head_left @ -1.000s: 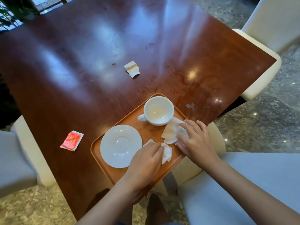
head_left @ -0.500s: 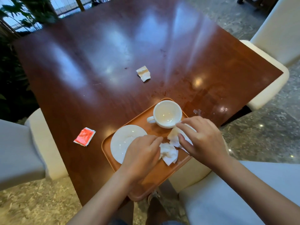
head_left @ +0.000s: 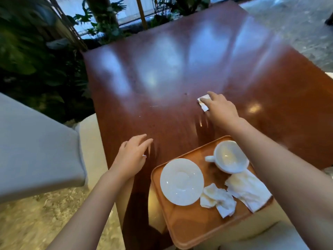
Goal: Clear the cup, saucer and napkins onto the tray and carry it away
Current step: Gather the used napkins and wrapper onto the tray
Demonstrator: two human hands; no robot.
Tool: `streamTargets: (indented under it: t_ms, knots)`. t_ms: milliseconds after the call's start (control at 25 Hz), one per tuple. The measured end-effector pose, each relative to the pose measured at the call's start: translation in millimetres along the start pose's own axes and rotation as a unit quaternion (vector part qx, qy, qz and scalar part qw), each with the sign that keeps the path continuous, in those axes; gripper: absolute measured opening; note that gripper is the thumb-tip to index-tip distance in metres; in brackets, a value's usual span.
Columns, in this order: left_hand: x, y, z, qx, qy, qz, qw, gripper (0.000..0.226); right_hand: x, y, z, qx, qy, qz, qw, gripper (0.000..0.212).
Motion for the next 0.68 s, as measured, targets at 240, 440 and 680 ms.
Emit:
streamTargets:
  t_ms: [240,440,680]
  knots:
    - [36.7,22.7,27.9,0.112,-0.033,0.004,0.993,0.071,1.7,34.4,-25.0,0.072,-0.02,0.028,0.997,0.053]
    - [42.7,32.0,34.9,0.061,-0.019,0.039,0.997,0.058,-4.0,42.9,-25.3,0.026,-0.032,0.028,0.999,0.042]
    - [37.8,31.4,28.0,0.004,-0.025,0.07,0.997,0.041,-2.2,43.1,-24.7,-0.012,0.014,0.004,1.0,0.015]
Point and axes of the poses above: each hand's wrist, its own z-axis away from the middle knuckle, its own y-axis out of the palm, x = y × z, the point moved 1 cm from there along -z, towards the middle knuckle, and after that the axes turned 8 degrees about -x, right-handed, at the moved point
